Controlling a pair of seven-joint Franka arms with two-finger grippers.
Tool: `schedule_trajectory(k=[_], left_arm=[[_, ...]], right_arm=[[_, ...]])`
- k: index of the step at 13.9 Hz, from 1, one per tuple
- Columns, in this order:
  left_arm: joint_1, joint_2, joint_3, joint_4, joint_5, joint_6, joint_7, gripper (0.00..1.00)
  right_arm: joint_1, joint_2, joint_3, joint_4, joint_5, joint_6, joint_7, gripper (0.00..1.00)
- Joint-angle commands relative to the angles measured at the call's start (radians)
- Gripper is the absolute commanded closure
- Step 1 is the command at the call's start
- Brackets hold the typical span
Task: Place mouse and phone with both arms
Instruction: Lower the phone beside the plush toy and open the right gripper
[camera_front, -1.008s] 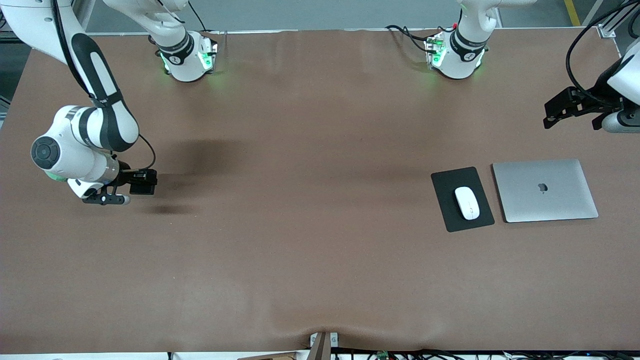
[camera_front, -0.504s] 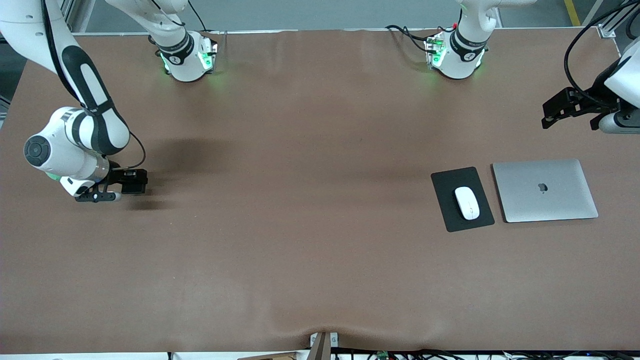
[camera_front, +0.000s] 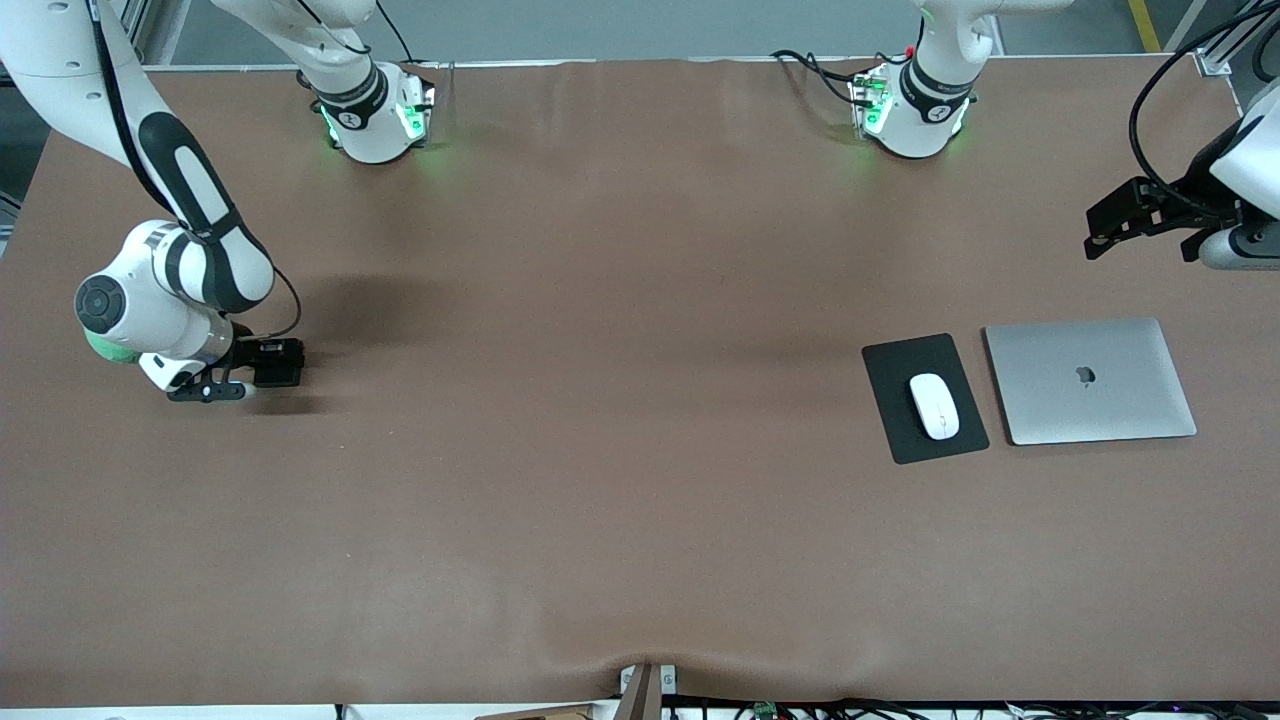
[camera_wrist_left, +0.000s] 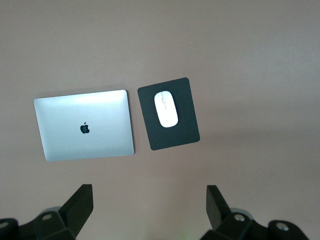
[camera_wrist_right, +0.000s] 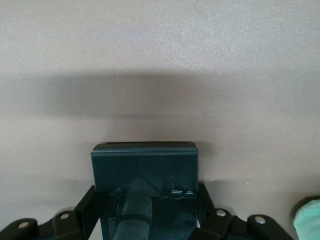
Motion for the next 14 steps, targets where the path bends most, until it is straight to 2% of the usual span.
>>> schedule_trajectory(k=[1, 4, 12, 14], left_arm=[[0.012, -0.002, -0.01, -0.004, -0.006, 0.007, -0.001, 0.0], [0.012, -0.005, -0.01, -0.004, -0.006, 0.004, 0.0, 0.0], [0.011, -0.008, -0.01, -0.004, -0.006, 0.001, 0.007, 0.0], [0.011, -0.01, -0.01, -0.004, -0.006, 0.0, 0.01, 0.0]], right_arm=[[-0.038, -0.018, 0.018, -0.007, -0.007, -0.016, -0.019, 0.0], [-0.023, -0.029, 0.02, 0.065, -0.006, -0.146, -0.025, 0.0], [0.055, -0.061, 0.024, 0.491, -0.006, -0.765, -0.023, 0.0], [0.058, -0.061, 0.026, 0.58, -0.006, -0.868, -0.026, 0.0]])
